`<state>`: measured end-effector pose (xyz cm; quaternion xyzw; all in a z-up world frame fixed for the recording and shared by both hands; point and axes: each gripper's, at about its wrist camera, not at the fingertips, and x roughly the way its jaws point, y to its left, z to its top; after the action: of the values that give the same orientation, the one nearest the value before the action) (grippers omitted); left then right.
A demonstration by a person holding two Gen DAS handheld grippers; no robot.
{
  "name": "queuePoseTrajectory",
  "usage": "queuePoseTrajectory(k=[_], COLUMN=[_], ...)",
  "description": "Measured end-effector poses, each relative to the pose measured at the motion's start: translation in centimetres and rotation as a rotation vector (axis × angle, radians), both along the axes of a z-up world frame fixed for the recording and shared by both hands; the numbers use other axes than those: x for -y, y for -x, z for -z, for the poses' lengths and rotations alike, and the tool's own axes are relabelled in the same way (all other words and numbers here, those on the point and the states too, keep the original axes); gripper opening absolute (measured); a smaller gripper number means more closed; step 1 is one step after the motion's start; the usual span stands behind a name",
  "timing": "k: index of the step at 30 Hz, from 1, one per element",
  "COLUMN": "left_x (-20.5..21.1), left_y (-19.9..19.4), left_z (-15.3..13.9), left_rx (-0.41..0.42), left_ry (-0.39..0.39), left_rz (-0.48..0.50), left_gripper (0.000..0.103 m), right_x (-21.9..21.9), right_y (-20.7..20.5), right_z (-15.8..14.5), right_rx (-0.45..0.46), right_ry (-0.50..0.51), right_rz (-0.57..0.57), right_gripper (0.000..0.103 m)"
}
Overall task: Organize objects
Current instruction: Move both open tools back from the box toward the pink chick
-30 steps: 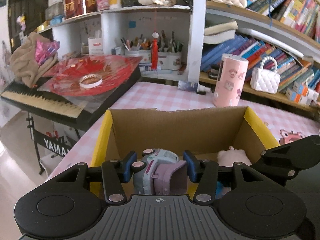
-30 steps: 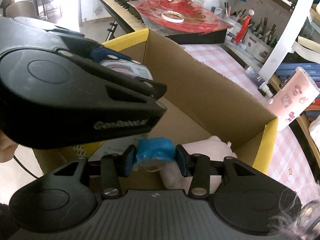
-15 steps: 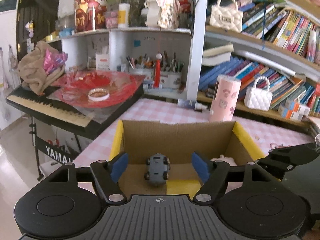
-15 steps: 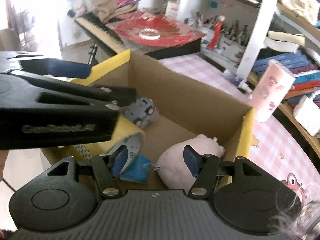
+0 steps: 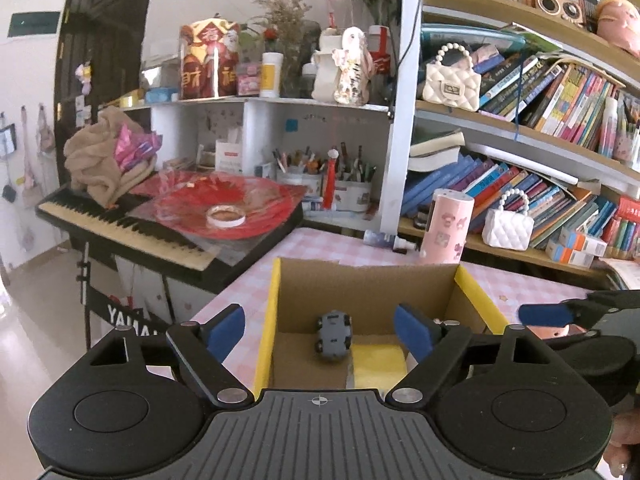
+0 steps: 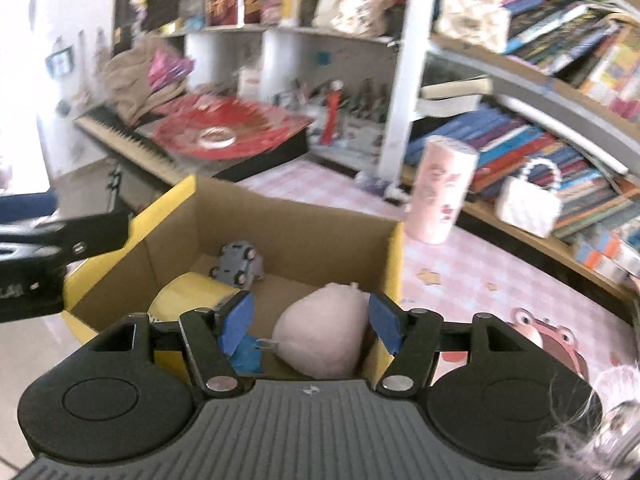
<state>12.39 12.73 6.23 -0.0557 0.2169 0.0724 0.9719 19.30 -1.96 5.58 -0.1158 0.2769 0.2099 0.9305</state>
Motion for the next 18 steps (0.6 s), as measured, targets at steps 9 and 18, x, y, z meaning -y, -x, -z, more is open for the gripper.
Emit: queuePoseTrajectory(k=[9, 18], left_x=[-0.5, -0.8], left_y=[4.6, 8.9], left_z=[1.2, 3.0], left_rx=[-0.039, -0.098], left_ry=[0.024, 0.039], left_rz=[-0.014, -0.028], left_gripper=[0.089, 0.091], right_x=[1.4, 1.9], right_y=[5.3, 10.5], right_z=[1.0, 3.3], right_rx=[0.043, -0.030], right_ry=[0.004, 0.008], right_rz=[0.117, 0.205], right_gripper=[0.069, 0.074])
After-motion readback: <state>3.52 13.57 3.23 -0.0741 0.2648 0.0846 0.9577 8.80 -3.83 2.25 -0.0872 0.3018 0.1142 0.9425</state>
